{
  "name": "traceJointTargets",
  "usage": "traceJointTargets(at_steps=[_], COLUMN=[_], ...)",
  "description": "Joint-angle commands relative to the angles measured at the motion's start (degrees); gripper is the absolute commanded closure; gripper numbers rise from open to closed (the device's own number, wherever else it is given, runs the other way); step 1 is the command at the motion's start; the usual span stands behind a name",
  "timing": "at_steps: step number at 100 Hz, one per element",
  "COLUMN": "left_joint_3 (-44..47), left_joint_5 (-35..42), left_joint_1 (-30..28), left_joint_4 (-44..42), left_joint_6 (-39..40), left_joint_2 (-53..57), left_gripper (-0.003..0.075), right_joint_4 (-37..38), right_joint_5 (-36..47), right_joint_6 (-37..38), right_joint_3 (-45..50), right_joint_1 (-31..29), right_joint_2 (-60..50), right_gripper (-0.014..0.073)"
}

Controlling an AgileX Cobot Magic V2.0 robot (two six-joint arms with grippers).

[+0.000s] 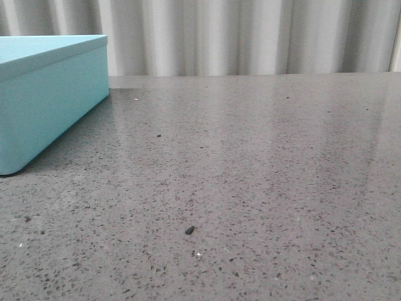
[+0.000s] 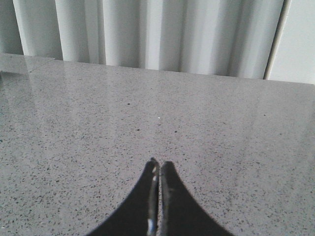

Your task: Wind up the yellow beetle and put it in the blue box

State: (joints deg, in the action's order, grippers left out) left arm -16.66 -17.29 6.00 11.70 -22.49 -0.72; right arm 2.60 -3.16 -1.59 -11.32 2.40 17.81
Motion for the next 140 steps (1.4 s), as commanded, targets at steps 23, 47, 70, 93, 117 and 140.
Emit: traceJointTargets(at_steps=[23, 47, 70, 93, 117, 140], left_joint_3=[1.13, 9.07, 16.19, 18.14, 18.14, 18.14], left_joint_5=[9.58, 18.96, 18.35, 4.98, 0.82, 0.82], left_joint_1=[-0.15, -0.15, -0.15, -0.18, -0.18, -0.18], left_joint_4=[1.81, -10.57, -17.19, -16.98, -16.73, -16.73], left_joint_6=[5.94, 25.44, 34.33, 34.33, 34.33, 34.33], left_joint_2=[-0.62, 2.43, 2.78, 2.78, 2.78, 2.78], left_gripper=[0.0741, 0.0741, 0.0741, 0.0741, 0.0741, 0.0741], right_joint_4=[0.80, 0.80, 0.80, 0.80, 0.80, 0.80], right_joint_5=[4.29, 4.29, 4.29, 4.29, 4.26, 4.26], right_joint_6=[0.01, 0.01, 0.01, 0.01, 0.01, 0.01], right_joint_3=[-1.41, -1.41, -1.41, -1.41, -1.41, -1.41], right_joint_1=[-0.10, -0.10, -0.10, -0.10, -0.10, -0.10], right_joint_2=[0.28, 0.28, 0.28, 0.28, 0.28, 0.28], right_gripper=[0.0655, 0.0655, 0.0655, 0.0655, 0.0655, 0.0655])
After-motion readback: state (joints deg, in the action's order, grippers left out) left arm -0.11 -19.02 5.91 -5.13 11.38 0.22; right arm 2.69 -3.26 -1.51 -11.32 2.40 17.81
